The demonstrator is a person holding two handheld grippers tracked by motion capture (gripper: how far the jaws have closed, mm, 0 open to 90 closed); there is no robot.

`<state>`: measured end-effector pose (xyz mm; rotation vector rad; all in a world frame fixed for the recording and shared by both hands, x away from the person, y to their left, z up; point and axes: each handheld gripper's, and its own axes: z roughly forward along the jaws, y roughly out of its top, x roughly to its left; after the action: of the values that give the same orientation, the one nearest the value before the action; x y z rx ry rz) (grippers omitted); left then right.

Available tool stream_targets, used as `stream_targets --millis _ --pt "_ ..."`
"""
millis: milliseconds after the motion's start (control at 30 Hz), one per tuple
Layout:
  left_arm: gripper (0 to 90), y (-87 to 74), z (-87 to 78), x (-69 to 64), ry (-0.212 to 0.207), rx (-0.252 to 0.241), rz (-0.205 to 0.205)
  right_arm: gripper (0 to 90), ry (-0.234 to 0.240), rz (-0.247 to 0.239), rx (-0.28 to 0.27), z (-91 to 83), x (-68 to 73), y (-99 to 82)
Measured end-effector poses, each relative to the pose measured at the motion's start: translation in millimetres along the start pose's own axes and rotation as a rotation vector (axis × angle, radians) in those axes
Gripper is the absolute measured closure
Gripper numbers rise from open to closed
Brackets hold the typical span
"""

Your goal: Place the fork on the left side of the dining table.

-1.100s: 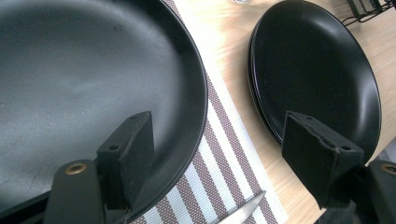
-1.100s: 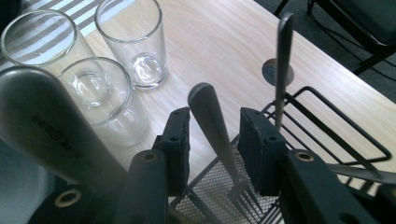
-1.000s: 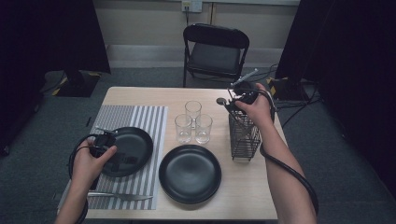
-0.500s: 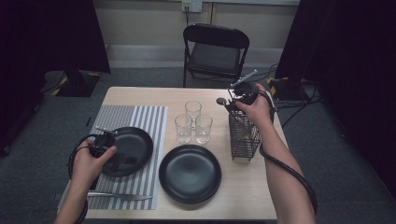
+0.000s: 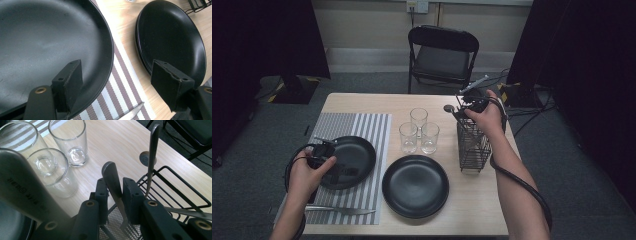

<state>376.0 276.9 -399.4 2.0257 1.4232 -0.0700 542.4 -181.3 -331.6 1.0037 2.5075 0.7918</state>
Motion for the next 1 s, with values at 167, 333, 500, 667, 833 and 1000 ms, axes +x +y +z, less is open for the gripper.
stream_targets --millis 167,333,500,667,833,1000 --pt "25.5 0.1 -0.7 0.2 0.001 -0.004 0.000 75.5 -0.001 0.011 -0.005 -3.3 -0.9 -2.0" --pt "25.5 -0.2 -0.6 0.3 0.007 -0.005 0.003 75.4 -0.004 0.019 -0.012 -5.6 -0.6 -4.6" --pt "25.5 -0.3 -0.4 -0.2 0.007 -0.009 -0.001 75.6 -0.004 0.024 -0.018 -8.2 -0.5 -6.7" --pt "25.5 -0.2 -1.5 0.2 0.006 -0.005 0.005 76.4 -0.011 0.034 -0.024 -12.7 -2.1 -8.9" --pt "25.5 -0.6 -0.5 -0.3 0.007 -0.003 -0.001 77.7 -0.020 0.043 -0.040 -18.8 -3.9 -10.5" --pt "25.5 -0.2 -0.6 -1.2 0.007 -0.001 0.005 77.7 -0.017 0.044 -0.042 -20.5 -2.2 -11.0"
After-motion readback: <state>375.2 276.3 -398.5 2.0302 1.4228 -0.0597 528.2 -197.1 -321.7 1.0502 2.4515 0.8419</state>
